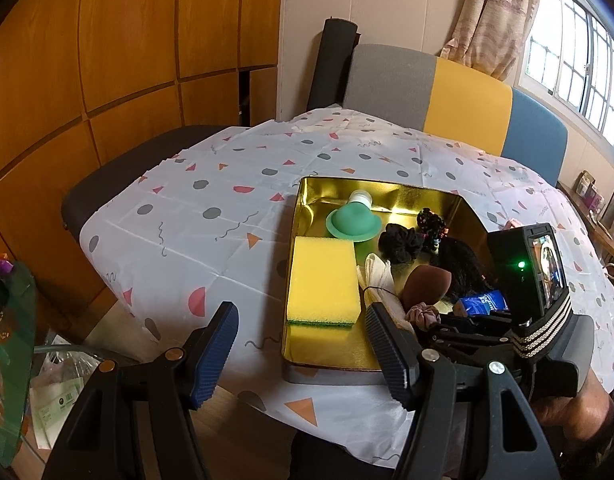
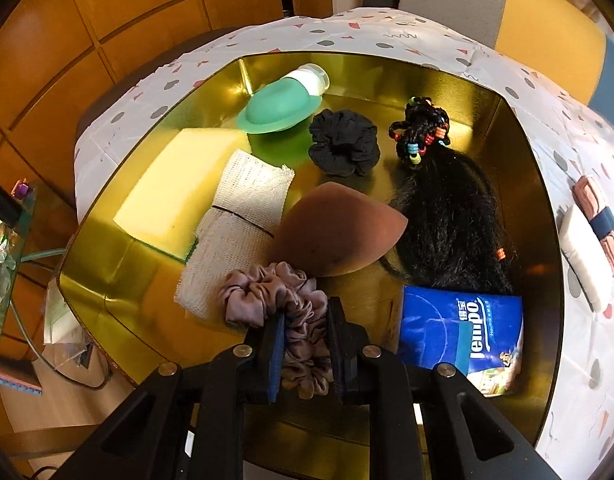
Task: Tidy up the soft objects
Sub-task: 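Carry the mauve scrunchie over the gold tray with the right tool, then open the right tool to drop the scrunchie into the tray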
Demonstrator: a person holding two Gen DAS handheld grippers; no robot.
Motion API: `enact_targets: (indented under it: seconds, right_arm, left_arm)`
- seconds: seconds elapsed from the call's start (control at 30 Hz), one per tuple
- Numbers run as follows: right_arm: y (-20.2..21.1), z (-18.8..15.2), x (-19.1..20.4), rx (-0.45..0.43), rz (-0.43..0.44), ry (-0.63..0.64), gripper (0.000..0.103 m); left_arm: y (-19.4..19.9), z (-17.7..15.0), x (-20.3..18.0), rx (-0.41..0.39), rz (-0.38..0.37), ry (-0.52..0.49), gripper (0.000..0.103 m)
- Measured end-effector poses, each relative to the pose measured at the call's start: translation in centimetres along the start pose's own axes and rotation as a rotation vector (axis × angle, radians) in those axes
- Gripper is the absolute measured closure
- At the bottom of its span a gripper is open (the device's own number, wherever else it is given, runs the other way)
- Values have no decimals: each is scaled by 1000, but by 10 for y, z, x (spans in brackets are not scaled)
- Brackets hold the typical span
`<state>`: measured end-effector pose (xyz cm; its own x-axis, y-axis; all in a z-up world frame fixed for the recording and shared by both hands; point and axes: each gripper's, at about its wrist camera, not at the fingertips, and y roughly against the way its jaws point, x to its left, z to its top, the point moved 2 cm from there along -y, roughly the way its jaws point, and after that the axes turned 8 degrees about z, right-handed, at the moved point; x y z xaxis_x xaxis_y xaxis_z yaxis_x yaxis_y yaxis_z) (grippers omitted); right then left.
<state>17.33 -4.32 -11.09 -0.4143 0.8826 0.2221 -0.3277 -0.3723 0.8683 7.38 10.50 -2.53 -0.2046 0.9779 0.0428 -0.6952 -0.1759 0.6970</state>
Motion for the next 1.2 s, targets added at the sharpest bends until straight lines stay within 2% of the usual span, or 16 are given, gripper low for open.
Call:
enact_targets:
  seconds: [0.07,0.13,0.17,0.2,0.5,0.53,0.6,0.63,0.93,1.2]
  right_arm:
    - [2,-1,0,-6,-11,3,83]
    - [2,-3,-1,-7,-5,-12,76]
    - [3,-3,-3,-9,-4,-27,67]
    - [4,-4,-5,-16,-7,-36,66]
    - [21,-11,-4,-60,-21,-20,65]
    - [23,-11,-3,-68,-21,-20,65]
    - [29,-11,-2,-86,-16,-21,54]
    - [32,-12,-2,-97,-18,-19,52]
    - [56,-14,-5,-176,-29,-26,48]
    - [98,-21,-30,-286,-39,-78,40]
  left_arm:
    - [1,-1,0,0,1,-2,36]
    - [1,-1,0,1,4,-3,36]
    - [1,-1,0,2,5,-3,36]
    - [1,-1,0,2,6,-3,36]
    - [3,-3,-1,5,9,-9,36]
    - [4,-4,-1,3,11,-10,36]
    - [4,-4,-2,3,15,-11,36]
    - [4,-5,-2,5,16,-10,36]
    - [2,-7,-8,17,16,-32,36]
    - [0,-5,-13,34,-17,-24,36]
